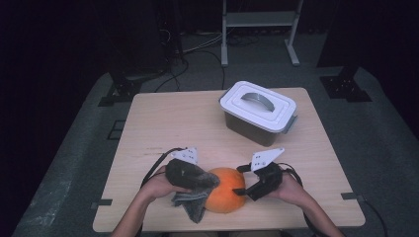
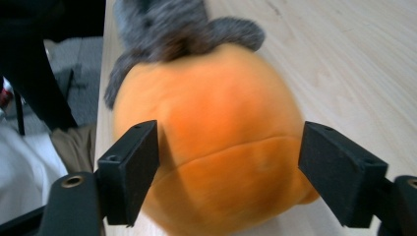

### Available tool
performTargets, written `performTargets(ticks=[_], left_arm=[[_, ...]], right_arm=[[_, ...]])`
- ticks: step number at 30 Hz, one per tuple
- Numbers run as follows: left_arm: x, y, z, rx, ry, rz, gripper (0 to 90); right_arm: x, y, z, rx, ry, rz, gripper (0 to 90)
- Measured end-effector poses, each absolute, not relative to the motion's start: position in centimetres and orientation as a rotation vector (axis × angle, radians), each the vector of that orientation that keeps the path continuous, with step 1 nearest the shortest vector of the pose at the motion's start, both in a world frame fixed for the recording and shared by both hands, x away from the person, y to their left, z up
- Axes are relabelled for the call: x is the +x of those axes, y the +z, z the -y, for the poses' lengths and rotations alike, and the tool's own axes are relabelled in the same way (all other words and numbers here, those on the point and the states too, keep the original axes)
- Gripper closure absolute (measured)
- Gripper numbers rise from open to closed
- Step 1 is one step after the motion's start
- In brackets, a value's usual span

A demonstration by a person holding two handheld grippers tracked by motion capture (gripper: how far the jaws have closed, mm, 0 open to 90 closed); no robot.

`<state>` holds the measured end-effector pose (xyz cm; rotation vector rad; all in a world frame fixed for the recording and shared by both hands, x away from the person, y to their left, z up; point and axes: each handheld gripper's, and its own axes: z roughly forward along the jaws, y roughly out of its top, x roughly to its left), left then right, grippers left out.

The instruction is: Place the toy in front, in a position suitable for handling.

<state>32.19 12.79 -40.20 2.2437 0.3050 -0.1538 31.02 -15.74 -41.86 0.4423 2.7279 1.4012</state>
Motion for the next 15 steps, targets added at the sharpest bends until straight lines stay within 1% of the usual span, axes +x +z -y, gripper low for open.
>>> performTargets(ticks=[2, 4, 5, 8, 9, 12, 13, 14, 15], left_arm=[[32.1, -40.2, -12.8, 2.243, -0.164, -0.298, 74.8], [32.1, -40.3, -12.8, 2.244, -0.168, -0.294, 74.8], [32.1, -40.3, -12.8, 2.243, -0.168, -0.293, 74.8], [32.2, -40.4, -12.7, 2.24, -0.162, -0.298, 74.8], [32.3, -40.3, -12.7, 2.239, -0.156, -0.298, 74.8], [32.6, -39.8, -12.6, 2.218, -0.143, -0.301, 74.9], [32.8, -39.3, -12.4, 2.217, -0.129, -0.298, 74.9], [32.8, -39.3, -12.4, 2.217, -0.129, -0.298, 74.9], [32.9, -39.1, -12.2, 2.218, -0.116, -0.295, 74.9]], right_arm=[[31.9, -42.2, 15.5, 0.454, 1.42, -2.771, 17.6], [32.1, -42.4, 15.3, 0.457, 1.42, -2.793, 17.4], [32.3, -43.0, 14.8, 0.459, 1.429, -2.82, 13.7], [32.2, -43.5, 14.3, 0.477, 1.436, -2.827, 14.0], [32.1, -43.6, 14.2, 0.477, 1.432, -2.821, 18.2], [31.7, -43.2, 14.3, 0.453, 1.381, -2.796, 36.6], [31.5, -42.9, 14.5, 0.431, 1.368, -2.772, 44.3], [31.5, -42.9, 14.5, 0.431, 1.368, -2.772, 44.3], [31.4, -42.8, 14.6, 0.441, 1.363, -2.757, 46.8]])
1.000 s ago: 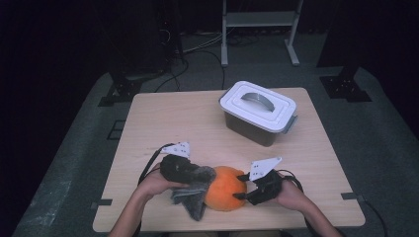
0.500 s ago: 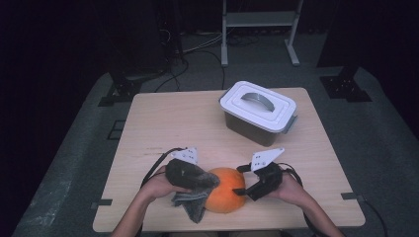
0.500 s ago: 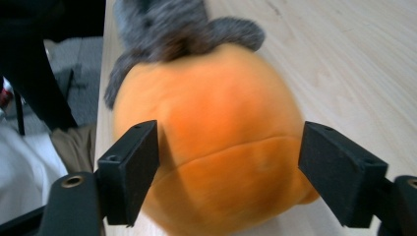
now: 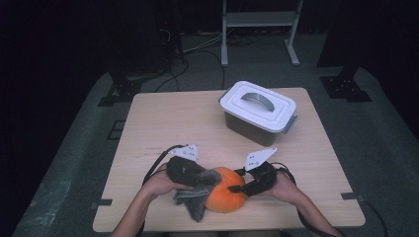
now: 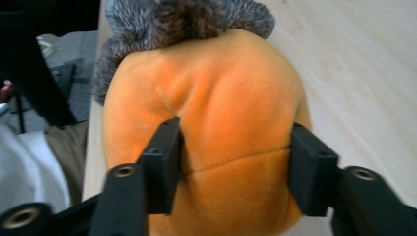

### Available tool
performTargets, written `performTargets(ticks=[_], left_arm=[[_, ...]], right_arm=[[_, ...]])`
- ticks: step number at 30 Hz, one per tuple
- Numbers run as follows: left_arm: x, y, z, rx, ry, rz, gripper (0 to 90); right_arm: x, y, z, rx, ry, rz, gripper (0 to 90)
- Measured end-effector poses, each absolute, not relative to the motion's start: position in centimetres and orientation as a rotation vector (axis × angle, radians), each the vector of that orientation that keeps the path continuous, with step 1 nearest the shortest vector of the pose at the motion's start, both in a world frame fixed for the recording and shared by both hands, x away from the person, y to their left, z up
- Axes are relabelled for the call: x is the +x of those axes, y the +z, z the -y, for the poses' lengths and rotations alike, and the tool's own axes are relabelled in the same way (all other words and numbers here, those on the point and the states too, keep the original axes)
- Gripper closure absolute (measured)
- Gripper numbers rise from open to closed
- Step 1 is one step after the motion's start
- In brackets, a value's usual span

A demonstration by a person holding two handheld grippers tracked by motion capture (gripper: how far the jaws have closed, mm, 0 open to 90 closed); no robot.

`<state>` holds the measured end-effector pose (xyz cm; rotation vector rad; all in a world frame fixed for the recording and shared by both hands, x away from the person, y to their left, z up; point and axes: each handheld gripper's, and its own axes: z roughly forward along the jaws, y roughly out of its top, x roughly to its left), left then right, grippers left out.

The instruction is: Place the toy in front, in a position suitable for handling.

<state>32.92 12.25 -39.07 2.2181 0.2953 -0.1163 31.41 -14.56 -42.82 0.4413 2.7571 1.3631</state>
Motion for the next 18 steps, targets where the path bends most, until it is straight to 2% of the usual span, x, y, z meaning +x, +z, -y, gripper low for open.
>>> performTargets(ticks=[3, 7, 11, 18], left_arm=[[33.3, -38.1, -11.8, 2.228, -0.078, -0.29, 74.8], [33.9, -37.4, -10.9, 2.237, -0.039, -0.287, 74.8], [34.0, -38.3, -10.4, 2.267, -0.044, -0.294, 74.9], [33.9, -39.4, -12.4, 2.267, -0.049, -0.355, 74.8]], right_arm=[[31.2, -42.3, 14.9, 0.452, 1.364, -2.681, 51.2], [31.1, -41.4, 15.1, 0.475, 1.336, -2.596, 51.6], [30.7, -41.8, 14.9, 0.448, 1.27, -2.597, 51.6], [29.7, -42.1, 15.7, 0.419, 1.249, -2.585, 51.4]])
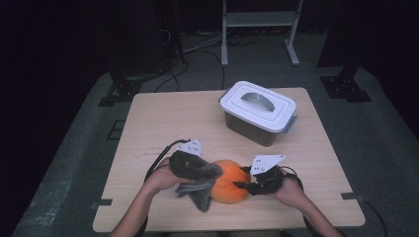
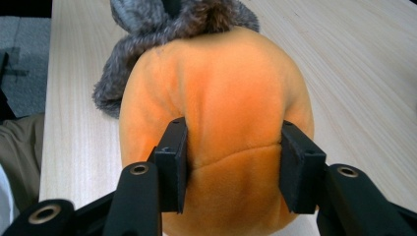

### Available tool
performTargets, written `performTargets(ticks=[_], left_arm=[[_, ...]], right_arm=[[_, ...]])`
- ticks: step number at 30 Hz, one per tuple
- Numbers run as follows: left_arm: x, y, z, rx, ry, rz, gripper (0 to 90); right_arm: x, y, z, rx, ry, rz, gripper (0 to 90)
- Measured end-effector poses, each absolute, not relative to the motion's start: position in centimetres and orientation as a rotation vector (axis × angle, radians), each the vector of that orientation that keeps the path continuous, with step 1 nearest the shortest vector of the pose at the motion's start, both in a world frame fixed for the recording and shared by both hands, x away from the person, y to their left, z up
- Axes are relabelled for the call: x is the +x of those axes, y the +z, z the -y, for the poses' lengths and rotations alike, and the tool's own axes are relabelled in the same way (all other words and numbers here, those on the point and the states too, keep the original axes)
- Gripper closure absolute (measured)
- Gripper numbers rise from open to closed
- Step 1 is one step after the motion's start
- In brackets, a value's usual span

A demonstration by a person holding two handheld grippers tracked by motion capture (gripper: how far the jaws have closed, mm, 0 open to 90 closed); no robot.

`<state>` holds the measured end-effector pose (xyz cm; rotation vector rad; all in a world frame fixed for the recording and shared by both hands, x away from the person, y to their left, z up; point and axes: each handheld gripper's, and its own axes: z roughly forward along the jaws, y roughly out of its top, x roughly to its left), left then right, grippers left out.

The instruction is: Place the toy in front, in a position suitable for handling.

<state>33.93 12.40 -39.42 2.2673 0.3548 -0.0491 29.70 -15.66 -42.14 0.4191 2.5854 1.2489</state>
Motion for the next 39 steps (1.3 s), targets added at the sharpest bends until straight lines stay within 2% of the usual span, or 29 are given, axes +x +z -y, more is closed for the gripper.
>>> performTargets(ticks=[7, 16, 19, 20, 21, 23, 31, 34, 35, 36, 38, 39], left_arm=[[33.9, -39.9, -13.5, 2.269, -0.041, -0.398, 74.8], [33.2, -38.0, -10.6, 2.238, -0.04, -0.294, 74.8], [32.8, -38.9, -9.9, 2.268, -0.047, -0.295, 74.8], [32.7, -39.2, -9.9, 2.266, -0.046, -0.293, 74.9], [32.7, -39.4, -10.0, 2.256, -0.051, -0.298, 74.9], [32.6, -39.6, -10.4, 2.253, -0.057, -0.297, 75.0], [32.0, -39.6, -10.9, 2.256, -0.093, -0.264, 74.9], [32.0, -39.6, -11.0, 2.256, -0.096, -0.257, 74.9], [32.0, -39.6, -11.0, 2.259, -0.088, -0.256, 74.9], [32.0, -39.6, -11.1, 2.255, -0.081, -0.259, 74.9], [32.2, -39.4, -11.5, 2.257, -0.067, -0.26, 74.9], [32.2, -39.4, -11.8, 2.257, -0.062, -0.264, 74.9]], right_arm=[[28.8, -41.8, 14.8, 0.374, 1.207, -2.571, 50.7], [28.1, -41.7, 14.2, 0.352, 1.189, -2.559, 49.5], [28.0, -41.7, 14.3, 0.354, 1.163, -2.569, 44.6], [28.2, -41.7, 14.4, 0.358, 1.165, -2.577, 36.2], [28.2, -41.7, 14.4, 0.358, 1.165, -2.577, 36.2], [28.5, -41.5, 14.6, 0.366, 1.187, -2.594, 29.4], [30.9, -40.7, 15.8, 0.401, 1.313, -2.701, 21.2], [30.9, -41.3, 15.4, 0.4, 1.302, -2.718, 21.1], [30.6, -41.9, 15.1, 0.389, 1.295, -2.706, 31.0], [30.6, -41.9, 15.1, 0.389, 1.295, -2.706, 31.0], [30.2, -42.1, 15.3, 0.385, 1.29, -2.684, 39.0], [30.2, -42.1, 15.3, 0.385, 1.29, -2.684, 39.0]])
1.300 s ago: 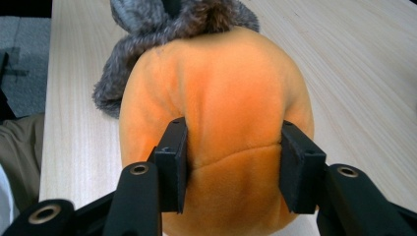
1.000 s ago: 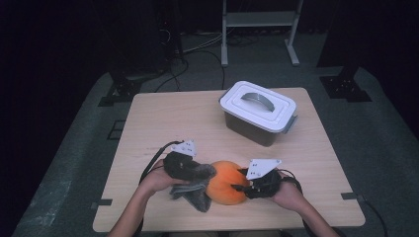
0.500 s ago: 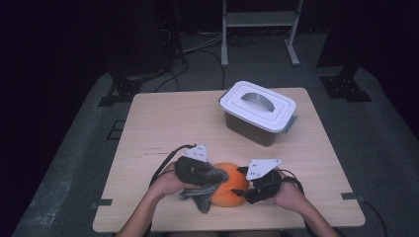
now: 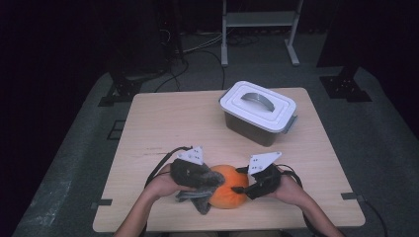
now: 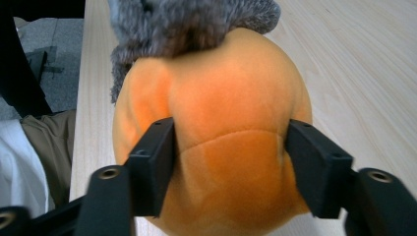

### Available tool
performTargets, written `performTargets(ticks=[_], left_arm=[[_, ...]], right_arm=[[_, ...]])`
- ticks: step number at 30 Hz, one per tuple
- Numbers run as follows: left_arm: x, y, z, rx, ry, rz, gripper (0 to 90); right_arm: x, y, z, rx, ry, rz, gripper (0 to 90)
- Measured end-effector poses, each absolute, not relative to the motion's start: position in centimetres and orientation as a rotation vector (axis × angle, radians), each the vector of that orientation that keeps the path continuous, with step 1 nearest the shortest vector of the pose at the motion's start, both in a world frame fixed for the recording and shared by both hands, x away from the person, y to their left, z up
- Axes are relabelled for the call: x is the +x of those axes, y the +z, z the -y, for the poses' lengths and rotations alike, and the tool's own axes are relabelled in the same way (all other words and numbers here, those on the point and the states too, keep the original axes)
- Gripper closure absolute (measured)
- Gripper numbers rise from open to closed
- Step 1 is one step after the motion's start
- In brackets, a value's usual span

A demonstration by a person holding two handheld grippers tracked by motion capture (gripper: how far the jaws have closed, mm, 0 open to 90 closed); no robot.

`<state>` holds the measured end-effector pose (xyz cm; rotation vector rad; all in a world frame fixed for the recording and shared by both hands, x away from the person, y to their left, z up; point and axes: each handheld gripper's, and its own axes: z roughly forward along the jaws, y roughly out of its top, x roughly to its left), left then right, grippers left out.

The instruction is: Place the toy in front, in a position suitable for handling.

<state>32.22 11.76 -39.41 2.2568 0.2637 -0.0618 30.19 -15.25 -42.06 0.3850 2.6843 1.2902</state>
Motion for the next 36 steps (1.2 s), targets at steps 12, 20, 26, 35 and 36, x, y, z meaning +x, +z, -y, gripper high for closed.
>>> performTargets(ticks=[12, 20, 26, 35, 36], left_arm=[[32.8, -40.1, -14.2, 2.242, -0.066, -0.368, 74.7], [32.8, -37.9, -11.4, 2.243, -0.042, -0.283, 74.5], [32.7, -38.7, -11.5, 2.267, -0.045, -0.293, 74.5], [32.6, -39.4, -13.0, 2.249, -0.076, -0.321, 74.4], [32.6, -39.5, -13.1, 2.244, -0.08, -0.322, 74.5]], right_arm=[[29.0, -41.7, 15.0, 0.386, 1.253, -2.66, 39.8], [28.4, -41.6, 14.6, 0.355, 1.25, -2.665, 39.7], [29.0, -41.4, 15.3, 0.358, 1.29, -2.66, 27.2], [30.4, -41.7, 17.0, 0.489, 1.348, -2.681, 22.4], [30.5, -41.9, 17.1, 0.498, 1.359, -2.691, 22.3]])
